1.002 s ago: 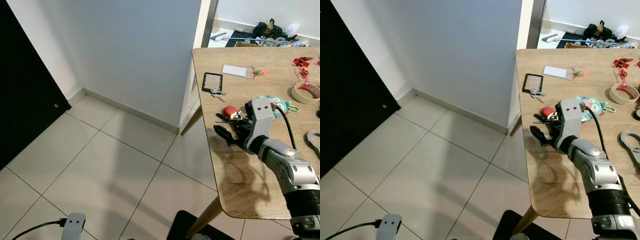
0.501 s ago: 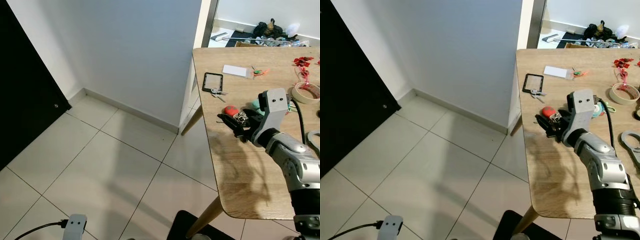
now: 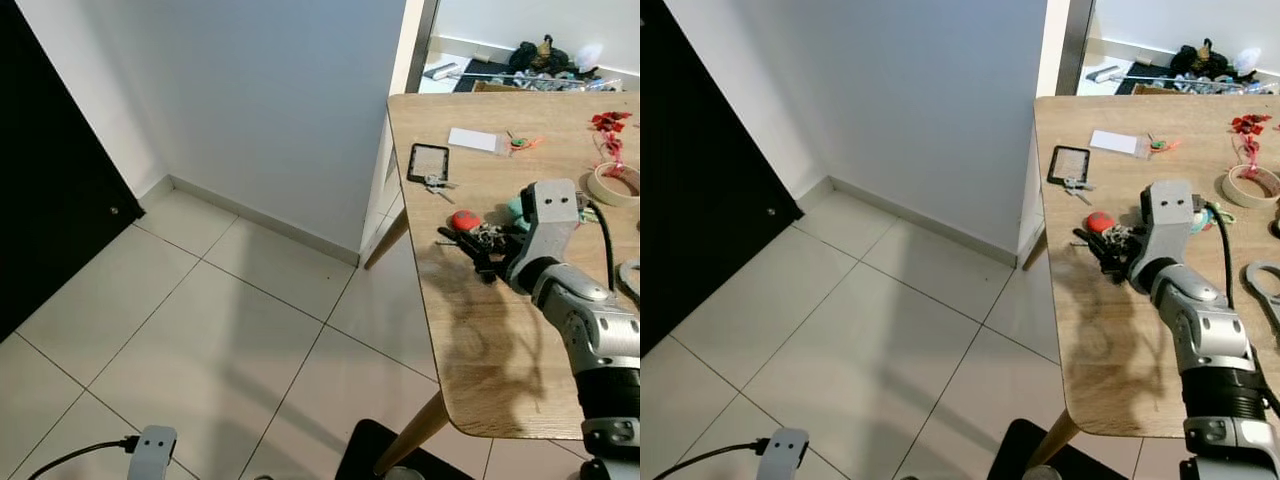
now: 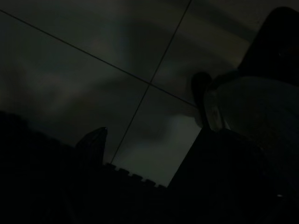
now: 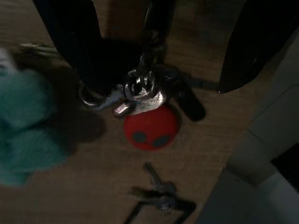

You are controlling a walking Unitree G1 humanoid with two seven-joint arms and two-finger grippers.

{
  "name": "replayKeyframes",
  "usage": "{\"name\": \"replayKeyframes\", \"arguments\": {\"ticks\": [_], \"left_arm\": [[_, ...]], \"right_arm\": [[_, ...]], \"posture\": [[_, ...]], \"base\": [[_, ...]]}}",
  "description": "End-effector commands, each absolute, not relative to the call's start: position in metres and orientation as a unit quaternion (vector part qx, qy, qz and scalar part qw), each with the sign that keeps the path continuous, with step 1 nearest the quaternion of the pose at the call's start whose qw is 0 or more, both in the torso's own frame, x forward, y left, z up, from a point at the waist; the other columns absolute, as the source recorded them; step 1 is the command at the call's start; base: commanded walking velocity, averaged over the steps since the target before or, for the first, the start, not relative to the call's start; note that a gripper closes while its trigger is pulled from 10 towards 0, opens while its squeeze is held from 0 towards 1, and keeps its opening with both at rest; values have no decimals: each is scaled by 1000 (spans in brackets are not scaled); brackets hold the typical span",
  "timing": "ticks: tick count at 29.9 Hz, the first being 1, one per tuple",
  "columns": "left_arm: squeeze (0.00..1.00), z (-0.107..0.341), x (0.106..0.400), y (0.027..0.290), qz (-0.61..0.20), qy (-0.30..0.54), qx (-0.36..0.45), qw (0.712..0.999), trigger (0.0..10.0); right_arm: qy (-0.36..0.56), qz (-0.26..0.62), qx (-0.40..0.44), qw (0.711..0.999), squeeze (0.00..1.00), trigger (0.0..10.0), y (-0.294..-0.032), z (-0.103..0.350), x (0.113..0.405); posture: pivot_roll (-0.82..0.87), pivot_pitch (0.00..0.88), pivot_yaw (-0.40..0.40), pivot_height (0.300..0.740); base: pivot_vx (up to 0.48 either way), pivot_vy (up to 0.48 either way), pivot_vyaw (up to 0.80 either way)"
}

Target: Hang keys on a hook

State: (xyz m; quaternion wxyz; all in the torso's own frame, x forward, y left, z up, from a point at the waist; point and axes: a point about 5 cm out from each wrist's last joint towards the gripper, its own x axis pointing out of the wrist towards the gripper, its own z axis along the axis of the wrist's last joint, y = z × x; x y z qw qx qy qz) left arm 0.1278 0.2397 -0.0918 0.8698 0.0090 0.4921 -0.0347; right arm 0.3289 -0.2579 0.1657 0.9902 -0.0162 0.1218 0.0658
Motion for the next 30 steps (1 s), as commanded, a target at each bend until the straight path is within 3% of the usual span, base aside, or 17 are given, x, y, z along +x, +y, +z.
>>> {"name": "replayKeyframes", "arguments": {"ticks": [1,8,15,21,30], "left_arm": [[0,-96,118,236,-40,506,6,861,10000],[0,-96,118,234,-44,507,7,861,10000],[0,-97,118,233,-48,507,7,860,10000],[0,-97,119,233,-50,507,10,860,10000],[0,-96,120,231,-56,507,11,860,10000]], "right_arm": [[156,92,-26,983,0,10000,-253,156,324],[184,123,-57,974,0,10000,-252,156,318],[185,57,-108,975,0,10000,-274,167,319],[130,21,-58,990,0,10000,-279,181,325],[119,44,-21,992,0,10000,-272,185,325]], "posture": [[-159,149,92,740],[-165,147,91,740],[-165,147,91,740],[-163,139,86,740],[-163,139,86,740]], "base": [[0,0,0],[0,0,0],[0,0,0],[0,0,0],[0,0,-773]]}}
